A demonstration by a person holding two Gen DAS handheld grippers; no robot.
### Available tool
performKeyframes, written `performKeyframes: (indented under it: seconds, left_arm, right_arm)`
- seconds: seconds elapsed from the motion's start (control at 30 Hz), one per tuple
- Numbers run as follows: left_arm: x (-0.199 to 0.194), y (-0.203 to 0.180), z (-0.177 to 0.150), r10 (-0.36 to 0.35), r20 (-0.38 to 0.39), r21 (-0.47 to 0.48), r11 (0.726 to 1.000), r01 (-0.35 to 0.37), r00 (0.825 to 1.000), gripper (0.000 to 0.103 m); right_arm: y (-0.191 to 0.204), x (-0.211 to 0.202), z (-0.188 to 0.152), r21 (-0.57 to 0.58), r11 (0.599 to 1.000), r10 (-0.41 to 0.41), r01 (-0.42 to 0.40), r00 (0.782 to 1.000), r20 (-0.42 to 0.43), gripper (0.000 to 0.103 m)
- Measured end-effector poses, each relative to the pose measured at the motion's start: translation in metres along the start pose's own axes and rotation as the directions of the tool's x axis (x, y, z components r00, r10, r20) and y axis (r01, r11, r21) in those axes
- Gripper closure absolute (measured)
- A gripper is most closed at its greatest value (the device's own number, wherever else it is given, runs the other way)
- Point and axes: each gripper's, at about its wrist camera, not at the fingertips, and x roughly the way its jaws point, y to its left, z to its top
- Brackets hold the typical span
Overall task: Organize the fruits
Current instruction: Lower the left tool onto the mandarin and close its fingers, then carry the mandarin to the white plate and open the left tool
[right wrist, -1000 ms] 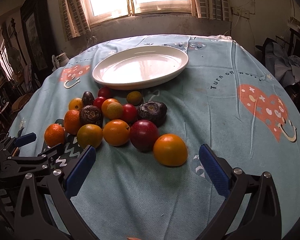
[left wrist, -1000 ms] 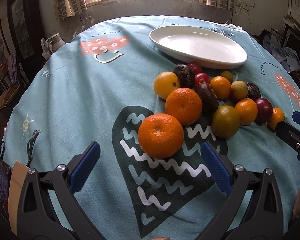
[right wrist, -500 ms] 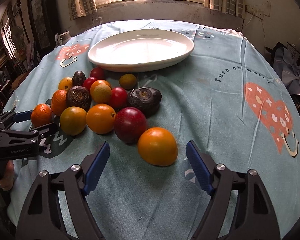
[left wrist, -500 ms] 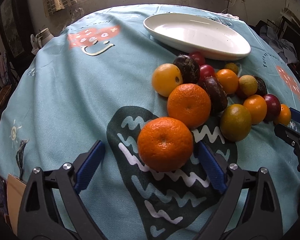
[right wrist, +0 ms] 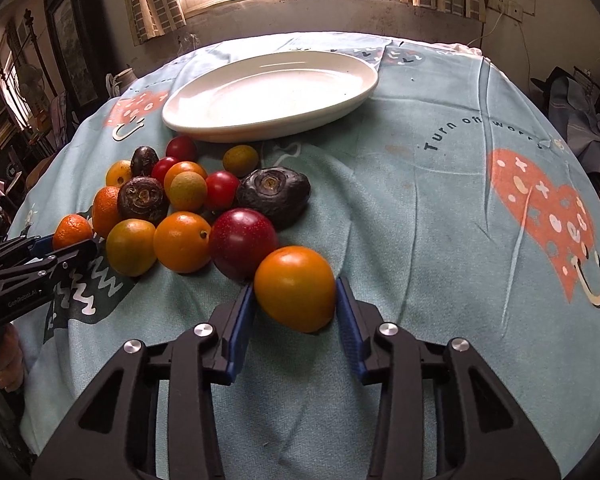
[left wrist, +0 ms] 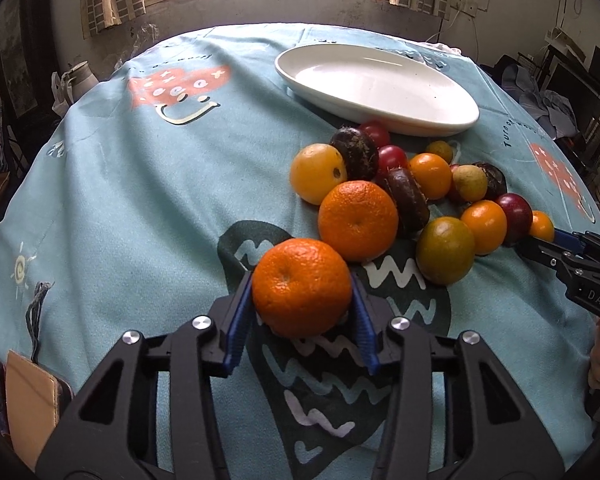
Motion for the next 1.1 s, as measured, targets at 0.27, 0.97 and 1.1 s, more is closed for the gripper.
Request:
performKeyframes:
  seconds: [0.27,0.97,1.1]
  left_arm:
    - [-0.013,0.002,0.005,0.002,0.027,-0.030,1.000,-0.001,1.000,0.058]
    - [0.056,-0.053,0.144,-0.049,0.021,0.014,0.999,0.049,0.999,0.057]
    - [0.071,-0.051,0.144,-0.058,0.016,0.012,0.998,0.058,0.998,0.056]
  right_arm:
    - [-0.007,0.000,0.002,0.024,1.000,0.021,-0.021,1.000,0.003,0.063]
    - [-0.033,0.047,0.128,0.172,0.982,0.068,-0.083,0.994,0.091,0.064]
    - [-0.031,0.053,0.134,0.142,0.986,0.072,-0.087,0.992,0.106,0.064]
